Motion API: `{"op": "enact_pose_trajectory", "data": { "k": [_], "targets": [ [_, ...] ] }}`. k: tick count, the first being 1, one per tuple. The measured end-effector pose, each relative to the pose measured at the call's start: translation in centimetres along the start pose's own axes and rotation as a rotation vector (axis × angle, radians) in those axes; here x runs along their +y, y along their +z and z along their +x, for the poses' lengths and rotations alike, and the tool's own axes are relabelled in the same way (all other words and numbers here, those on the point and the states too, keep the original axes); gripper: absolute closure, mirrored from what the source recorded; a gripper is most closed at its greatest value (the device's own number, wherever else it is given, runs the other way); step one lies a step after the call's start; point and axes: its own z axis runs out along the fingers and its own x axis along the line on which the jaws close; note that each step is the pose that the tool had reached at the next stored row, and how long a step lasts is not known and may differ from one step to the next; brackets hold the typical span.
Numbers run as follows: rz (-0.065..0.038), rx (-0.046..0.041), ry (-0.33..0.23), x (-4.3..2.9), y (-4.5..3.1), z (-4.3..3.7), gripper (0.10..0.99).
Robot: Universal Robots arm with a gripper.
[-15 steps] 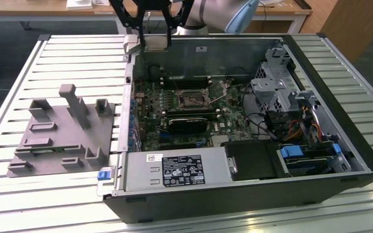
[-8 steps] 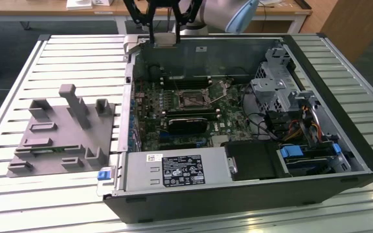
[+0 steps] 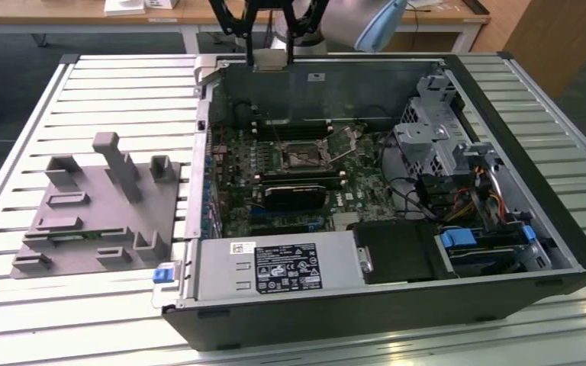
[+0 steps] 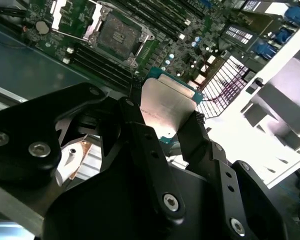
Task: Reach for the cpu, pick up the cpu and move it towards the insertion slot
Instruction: 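Pick up the cpu and move it towards the insertion slot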
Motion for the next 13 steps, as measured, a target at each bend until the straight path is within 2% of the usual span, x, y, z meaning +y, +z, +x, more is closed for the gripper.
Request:
{"op": "enact_pose_trajectory", "data": {
  "k": [4,13],
  "targets": [
    [0.0,-0.0001,0.0,0.2,0.06,-0.98,0.549],
    [0.0,0.0006,0.0,0.43,0.23,-4.2,0.549]
  ]
}}
